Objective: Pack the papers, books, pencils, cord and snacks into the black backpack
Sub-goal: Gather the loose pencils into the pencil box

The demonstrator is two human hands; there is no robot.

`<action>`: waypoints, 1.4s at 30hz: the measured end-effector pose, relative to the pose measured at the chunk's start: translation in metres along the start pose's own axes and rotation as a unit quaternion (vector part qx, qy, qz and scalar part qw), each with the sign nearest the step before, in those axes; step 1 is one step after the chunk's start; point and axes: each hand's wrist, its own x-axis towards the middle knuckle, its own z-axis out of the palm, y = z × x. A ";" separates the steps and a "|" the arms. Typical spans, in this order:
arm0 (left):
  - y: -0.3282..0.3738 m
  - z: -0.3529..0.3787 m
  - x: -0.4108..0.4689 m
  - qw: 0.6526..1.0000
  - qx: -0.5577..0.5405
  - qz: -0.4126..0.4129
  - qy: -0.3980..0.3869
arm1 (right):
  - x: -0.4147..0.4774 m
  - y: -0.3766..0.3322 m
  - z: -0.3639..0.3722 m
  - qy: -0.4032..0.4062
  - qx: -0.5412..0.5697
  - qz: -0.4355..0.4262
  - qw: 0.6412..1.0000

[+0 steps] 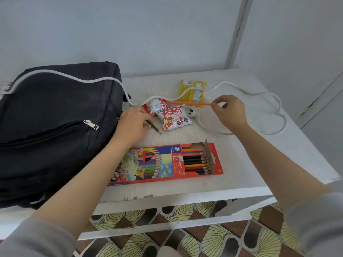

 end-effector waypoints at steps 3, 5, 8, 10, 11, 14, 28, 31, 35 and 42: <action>-0.002 0.000 0.000 1.000 -0.006 0.001 0.023 | -0.009 -0.003 -0.023 0.080 0.155 0.062 0.983; -0.002 0.001 -0.001 1.000 -0.002 0.015 0.024 | -0.016 -0.010 -0.041 0.130 0.246 0.079 0.957; -0.001 0.001 -0.002 0.998 -0.020 0.029 0.054 | -0.030 -0.026 -0.068 0.175 0.330 0.086 0.924; 0.002 0.000 -0.004 0.996 -0.030 0.031 0.081 | -0.041 -0.036 -0.082 0.180 0.346 0.086 0.917; 0.004 -0.001 -0.005 0.995 -0.034 0.033 0.092 | -0.046 -0.040 -0.086 0.175 0.352 0.086 0.915; 0.010 -0.003 -0.012 0.989 -0.048 0.045 0.129 | -0.065 -0.044 -0.090 0.155 0.346 0.083 0.922; 0.034 -0.031 -0.017 0.989 -0.062 0.068 0.116 | -0.109 -0.031 -0.073 0.172 0.158 0.023 0.972; 0.042 -0.037 -0.017 0.986 -0.102 0.058 0.116 | -0.108 -0.036 -0.076 0.185 0.134 0.006 0.973; 0.051 -0.045 -0.011 0.973 -0.173 0.003 0.155 | -0.108 -0.038 -0.078 0.189 0.098 -0.014 0.977; 0.084 -0.064 -0.006 0.891 -0.359 -0.010 0.278 | -0.108 -0.034 -0.069 0.166 0.130 0.031 0.977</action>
